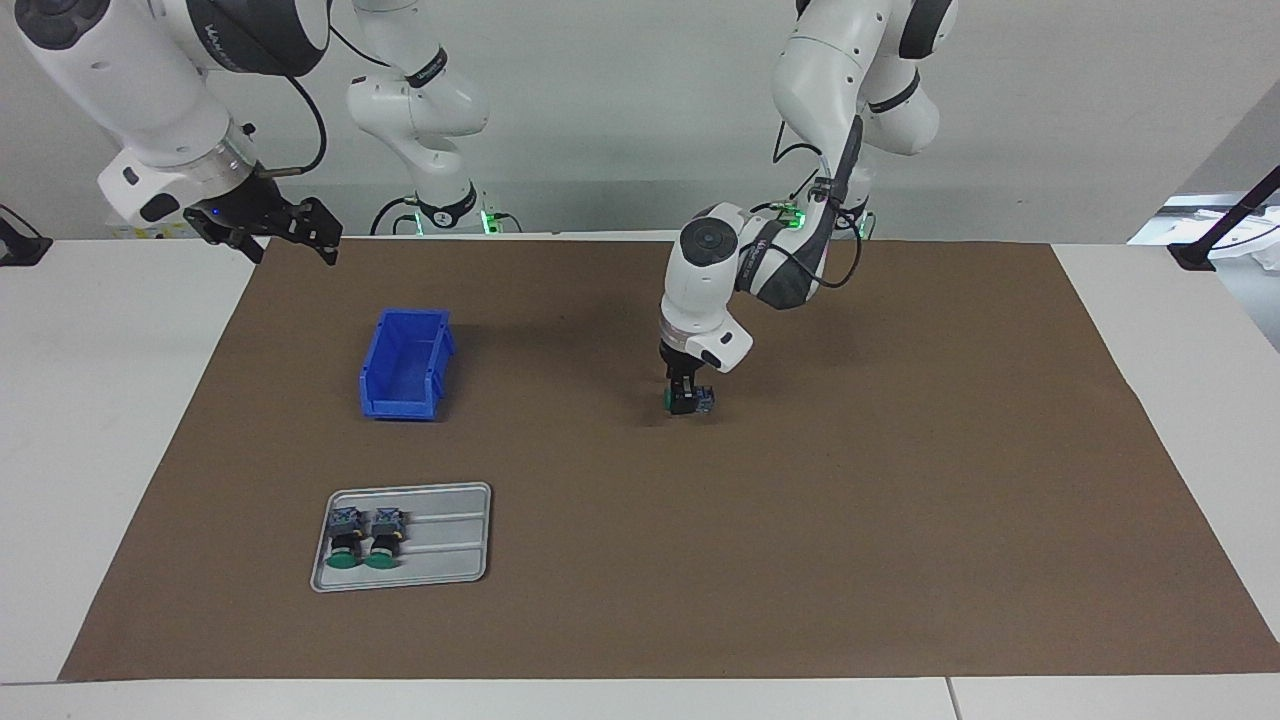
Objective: Place and press button with both arms
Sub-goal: 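Move the left gripper toward the black button on the table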
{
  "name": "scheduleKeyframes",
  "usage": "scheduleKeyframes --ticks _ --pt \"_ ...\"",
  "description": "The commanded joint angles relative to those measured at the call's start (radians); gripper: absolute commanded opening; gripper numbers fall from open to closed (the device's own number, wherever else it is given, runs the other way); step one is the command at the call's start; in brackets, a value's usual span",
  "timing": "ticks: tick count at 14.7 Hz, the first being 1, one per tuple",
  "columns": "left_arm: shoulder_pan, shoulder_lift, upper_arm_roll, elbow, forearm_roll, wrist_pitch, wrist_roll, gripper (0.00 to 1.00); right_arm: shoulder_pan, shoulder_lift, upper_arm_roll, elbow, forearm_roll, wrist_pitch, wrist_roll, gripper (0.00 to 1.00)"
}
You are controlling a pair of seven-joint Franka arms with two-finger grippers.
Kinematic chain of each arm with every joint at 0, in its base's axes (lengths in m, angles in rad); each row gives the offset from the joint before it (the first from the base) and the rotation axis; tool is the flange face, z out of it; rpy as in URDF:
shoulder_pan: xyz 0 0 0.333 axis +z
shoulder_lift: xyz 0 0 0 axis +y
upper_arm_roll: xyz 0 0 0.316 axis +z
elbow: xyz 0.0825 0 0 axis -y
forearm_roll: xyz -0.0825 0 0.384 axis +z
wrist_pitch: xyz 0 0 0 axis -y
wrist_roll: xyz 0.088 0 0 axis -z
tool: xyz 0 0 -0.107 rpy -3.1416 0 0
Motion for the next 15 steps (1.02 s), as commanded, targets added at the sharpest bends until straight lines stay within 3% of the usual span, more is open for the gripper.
scheduleKeyframes --ticks 1,3,7,15 --pt "-0.017 0.03 0.016 0.013 -0.01 0.017 -0.008 0.68 -0.007 -0.025 0.002 -0.03 0.008 0.008 -0.02 0.98" --pt "-0.018 0.032 0.016 0.011 -0.01 0.014 -0.005 0.68 -0.007 -0.025 0.002 -0.03 0.008 0.008 -0.02 0.98" --pt "-0.018 0.032 0.016 0.017 -0.01 0.005 -0.005 0.45 -0.007 -0.025 0.002 -0.03 0.008 0.008 -0.02 0.98" --pt "-0.024 0.03 0.016 0.037 -0.008 -0.013 0.001 0.16 -0.007 -0.025 0.002 -0.03 0.008 0.008 -0.02 0.98"
